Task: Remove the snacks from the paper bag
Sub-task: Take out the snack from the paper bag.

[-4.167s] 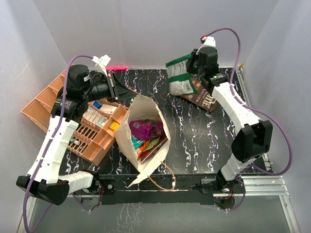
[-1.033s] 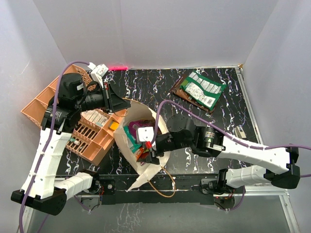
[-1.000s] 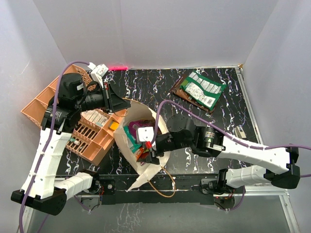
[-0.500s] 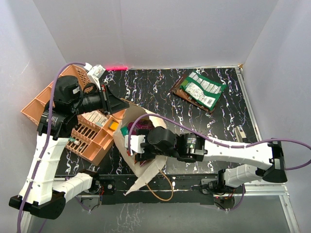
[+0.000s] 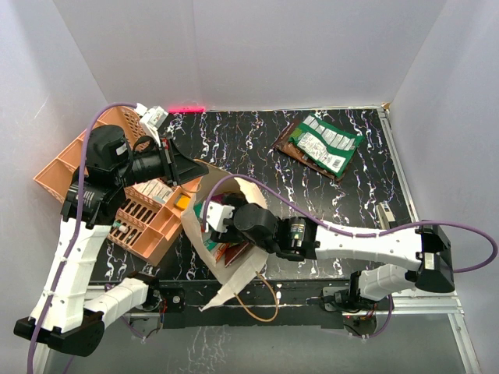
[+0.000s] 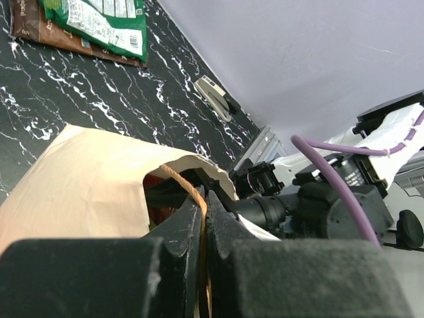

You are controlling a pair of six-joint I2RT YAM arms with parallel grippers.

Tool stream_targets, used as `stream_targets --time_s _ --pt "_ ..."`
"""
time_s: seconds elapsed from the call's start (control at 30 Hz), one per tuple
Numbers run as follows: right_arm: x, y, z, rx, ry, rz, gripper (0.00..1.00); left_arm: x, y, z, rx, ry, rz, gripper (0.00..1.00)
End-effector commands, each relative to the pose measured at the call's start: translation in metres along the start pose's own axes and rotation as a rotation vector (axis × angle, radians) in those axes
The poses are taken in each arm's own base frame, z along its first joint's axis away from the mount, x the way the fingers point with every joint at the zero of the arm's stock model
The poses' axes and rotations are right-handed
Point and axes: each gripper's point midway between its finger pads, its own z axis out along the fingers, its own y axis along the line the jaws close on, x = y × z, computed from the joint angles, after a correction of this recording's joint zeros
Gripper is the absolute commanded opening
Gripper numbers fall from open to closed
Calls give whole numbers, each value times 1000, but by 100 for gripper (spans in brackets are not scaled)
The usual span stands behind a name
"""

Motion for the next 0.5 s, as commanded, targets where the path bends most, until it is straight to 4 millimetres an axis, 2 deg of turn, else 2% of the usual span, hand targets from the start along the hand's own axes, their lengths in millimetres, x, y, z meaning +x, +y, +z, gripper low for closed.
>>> stream_targets --time_s 0.0,0.2,0.47 --pt "-5 -10 13 41 -47 83 64 -13 -28 -14 82 -73 91 0" --pt "11 -13 27 59 -10 93 73 -13 -27 -15 74 -77 96 0" --pt "31 -20 43 105 43 113 77 -12 -27 -15 76 -79 94 0"
